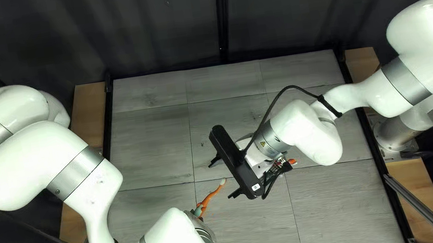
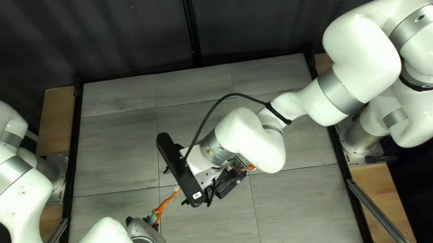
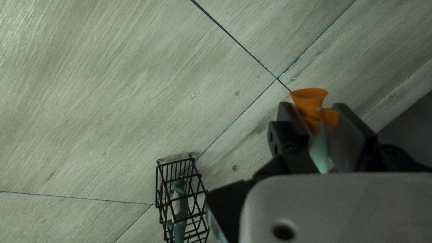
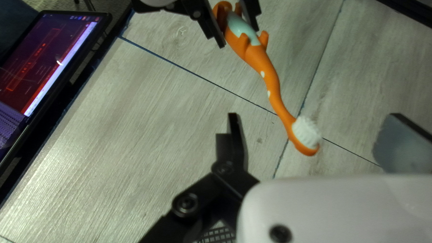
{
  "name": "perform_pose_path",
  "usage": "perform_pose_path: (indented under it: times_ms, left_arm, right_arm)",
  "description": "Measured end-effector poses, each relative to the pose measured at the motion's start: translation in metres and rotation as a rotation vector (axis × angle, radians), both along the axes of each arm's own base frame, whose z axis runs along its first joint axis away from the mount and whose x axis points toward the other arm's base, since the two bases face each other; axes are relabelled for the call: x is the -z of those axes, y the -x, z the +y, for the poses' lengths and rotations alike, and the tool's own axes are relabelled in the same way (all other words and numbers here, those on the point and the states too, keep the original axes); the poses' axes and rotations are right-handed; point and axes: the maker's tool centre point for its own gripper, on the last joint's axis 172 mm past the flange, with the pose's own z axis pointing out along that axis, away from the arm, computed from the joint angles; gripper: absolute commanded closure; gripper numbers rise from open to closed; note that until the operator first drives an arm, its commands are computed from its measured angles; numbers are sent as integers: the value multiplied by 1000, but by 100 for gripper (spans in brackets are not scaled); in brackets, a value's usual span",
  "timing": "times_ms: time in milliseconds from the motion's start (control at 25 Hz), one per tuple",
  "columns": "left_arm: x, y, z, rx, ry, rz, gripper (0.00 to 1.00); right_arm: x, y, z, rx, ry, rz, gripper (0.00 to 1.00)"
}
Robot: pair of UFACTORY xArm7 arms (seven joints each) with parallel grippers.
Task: Pick up toothbrushes and insert them into a toothbrush holder
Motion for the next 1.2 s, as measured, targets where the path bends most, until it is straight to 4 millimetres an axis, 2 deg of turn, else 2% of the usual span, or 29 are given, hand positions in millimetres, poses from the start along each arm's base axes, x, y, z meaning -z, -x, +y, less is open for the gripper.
perform_pose_path:
  times_ms: [320, 400, 520, 560, 600, 720, 880, 920, 960, 1000, 1040, 1200]
  left_arm:
    - [0, 0, 0, 0, 0, 0, 100]
    - [0, 0, 0, 0, 0, 0, 100]
    - [0, 0, 0, 0, 0, 0, 100]
    - [0, 0, 0, 0, 0, 0, 100]
    - [0, 0, 0, 0, 0, 0, 100]
    - [0, 0, 0, 0, 0, 0, 100]
    - [0, 0, 0, 0, 0, 0, 100]
    - [0, 0, 0, 0, 0, 0, 97]
    - [0, 0, 0, 0, 0, 0, 88]
    - [0, 0, 0, 0, 0, 0, 88]
    - [0, 0, 0, 0, 0, 0, 0]
    - [0, 0, 0, 0, 0, 0, 0]
  right_arm:
    - [5, 2, 1, -6, 11, 16, 0]
    - [6, 2, 1, -7, 12, 18, 3]
    - [5, 3, 0, -8, 14, 18, 27]
    - [5, 4, 1, -9, 14, 18, 43]
    - [5, 4, 1, -10, 15, 18, 83]
    - [4, 5, 2, -13, 16, 17, 92]
    - [0, 5, 3, -16, 19, 15, 96]
    - [0, 5, 3, -16, 19, 15, 96]
    - [0, 5, 4, -17, 20, 14, 96]
    - [-1, 5, 4, -17, 20, 14, 96]
    - [-2, 6, 5, -18, 21, 13, 97]
    - [-5, 7, 6, -21, 23, 10, 97]
